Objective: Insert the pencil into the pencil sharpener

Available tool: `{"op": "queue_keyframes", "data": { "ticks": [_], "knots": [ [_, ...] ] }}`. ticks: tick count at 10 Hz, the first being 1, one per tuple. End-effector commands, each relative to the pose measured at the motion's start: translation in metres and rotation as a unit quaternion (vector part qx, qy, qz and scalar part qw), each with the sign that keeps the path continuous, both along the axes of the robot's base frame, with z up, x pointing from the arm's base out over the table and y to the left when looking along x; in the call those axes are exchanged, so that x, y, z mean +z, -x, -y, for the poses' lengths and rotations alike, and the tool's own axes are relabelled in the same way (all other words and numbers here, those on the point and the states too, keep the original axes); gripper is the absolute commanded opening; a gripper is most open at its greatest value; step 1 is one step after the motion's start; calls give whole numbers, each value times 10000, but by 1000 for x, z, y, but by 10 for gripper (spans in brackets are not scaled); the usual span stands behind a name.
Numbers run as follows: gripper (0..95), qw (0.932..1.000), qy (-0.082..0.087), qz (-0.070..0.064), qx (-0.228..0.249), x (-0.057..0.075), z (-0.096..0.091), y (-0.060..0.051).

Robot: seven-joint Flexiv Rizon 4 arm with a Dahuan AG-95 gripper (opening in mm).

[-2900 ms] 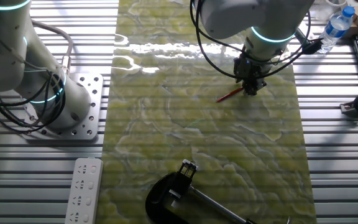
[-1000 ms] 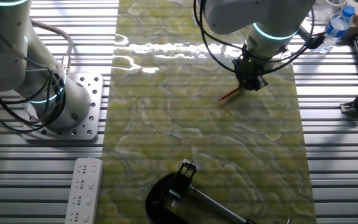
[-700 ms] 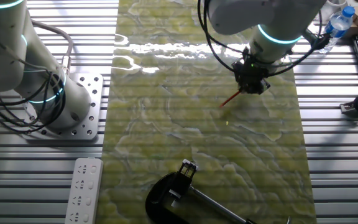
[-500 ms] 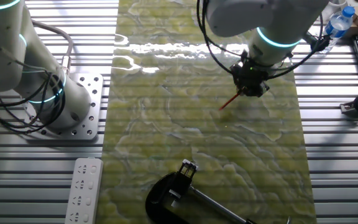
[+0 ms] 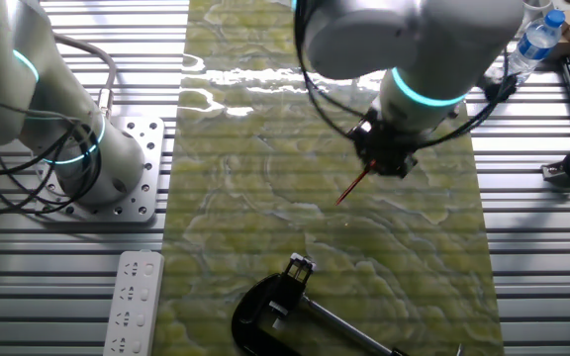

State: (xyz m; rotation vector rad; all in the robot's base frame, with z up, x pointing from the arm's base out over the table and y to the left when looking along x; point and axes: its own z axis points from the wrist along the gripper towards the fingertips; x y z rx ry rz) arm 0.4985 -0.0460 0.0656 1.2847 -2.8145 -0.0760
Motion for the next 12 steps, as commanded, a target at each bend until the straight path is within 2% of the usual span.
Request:
{"op": "queue_keyframes", "data": {
  "ticks": [1,3,4,6,7,8,10,12],
  "knots": [
    [0,9999,-44,-2,107,0,13,8],
    [0,9999,-53,11,147,-2,15,10],
    [0,9998,-79,117,152,-2,16,11],
    [0,9997,-115,105,171,-2,16,11],
    [0,9995,-262,126,115,-2,16,11],
    [0,9993,-315,163,70,-2,16,11],
    [0,9986,-314,414,39,-2,16,11],
    [0,9986,-214,481,-26,-2,16,11]
  ]
}}
